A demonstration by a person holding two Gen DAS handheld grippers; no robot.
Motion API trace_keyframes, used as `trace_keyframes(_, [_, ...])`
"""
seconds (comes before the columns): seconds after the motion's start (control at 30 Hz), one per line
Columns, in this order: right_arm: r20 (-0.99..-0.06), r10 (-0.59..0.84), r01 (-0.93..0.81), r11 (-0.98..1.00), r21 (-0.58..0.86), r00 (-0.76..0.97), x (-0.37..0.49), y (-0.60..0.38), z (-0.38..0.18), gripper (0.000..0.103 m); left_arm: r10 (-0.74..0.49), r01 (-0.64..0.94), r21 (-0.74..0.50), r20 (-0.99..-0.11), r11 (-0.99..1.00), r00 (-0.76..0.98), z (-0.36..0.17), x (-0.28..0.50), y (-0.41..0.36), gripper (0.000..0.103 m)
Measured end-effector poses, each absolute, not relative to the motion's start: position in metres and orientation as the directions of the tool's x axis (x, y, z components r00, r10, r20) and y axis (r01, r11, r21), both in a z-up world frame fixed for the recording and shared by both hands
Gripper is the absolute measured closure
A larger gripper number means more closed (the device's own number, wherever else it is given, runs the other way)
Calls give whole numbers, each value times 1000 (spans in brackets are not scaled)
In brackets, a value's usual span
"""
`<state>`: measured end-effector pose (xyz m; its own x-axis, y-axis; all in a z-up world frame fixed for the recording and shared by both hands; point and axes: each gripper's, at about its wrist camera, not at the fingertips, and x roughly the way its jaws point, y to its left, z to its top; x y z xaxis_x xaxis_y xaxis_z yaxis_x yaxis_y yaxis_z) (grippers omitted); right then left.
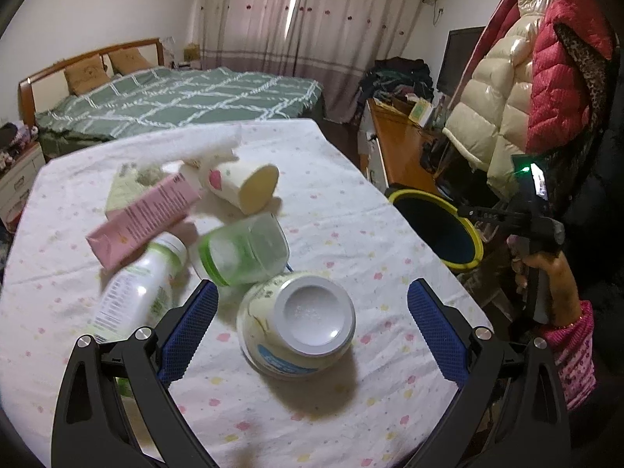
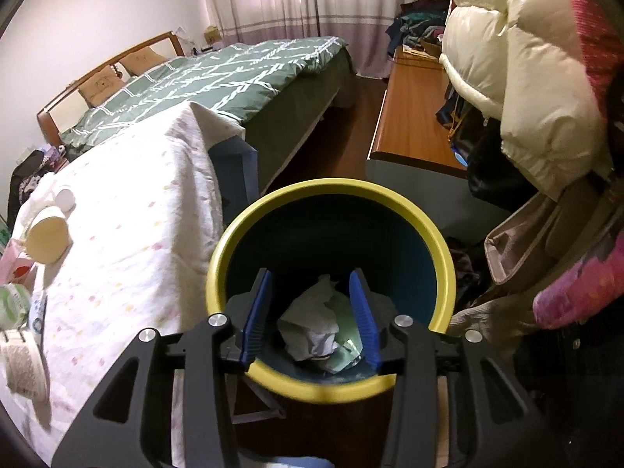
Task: Collect trash
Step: 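Grasp the upturned white bowl with the left gripper and lift it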
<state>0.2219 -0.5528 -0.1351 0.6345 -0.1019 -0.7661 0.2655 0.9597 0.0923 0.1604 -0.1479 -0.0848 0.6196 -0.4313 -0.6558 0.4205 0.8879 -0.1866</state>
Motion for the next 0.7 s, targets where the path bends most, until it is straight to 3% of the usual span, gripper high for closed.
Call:
trace_keyframes(0.33, [-740, -72, 243, 962, 127, 669, 202, -543, -126, 58, -412, 402, -197, -712, 894, 569, -123, 179, -161, 7])
trace_keyframes(0.7, [-747, -55, 245, 958, 148, 663, 201, -544, -133, 58, -330, 391, -103, -748, 915, 575, -141, 183, -177, 7])
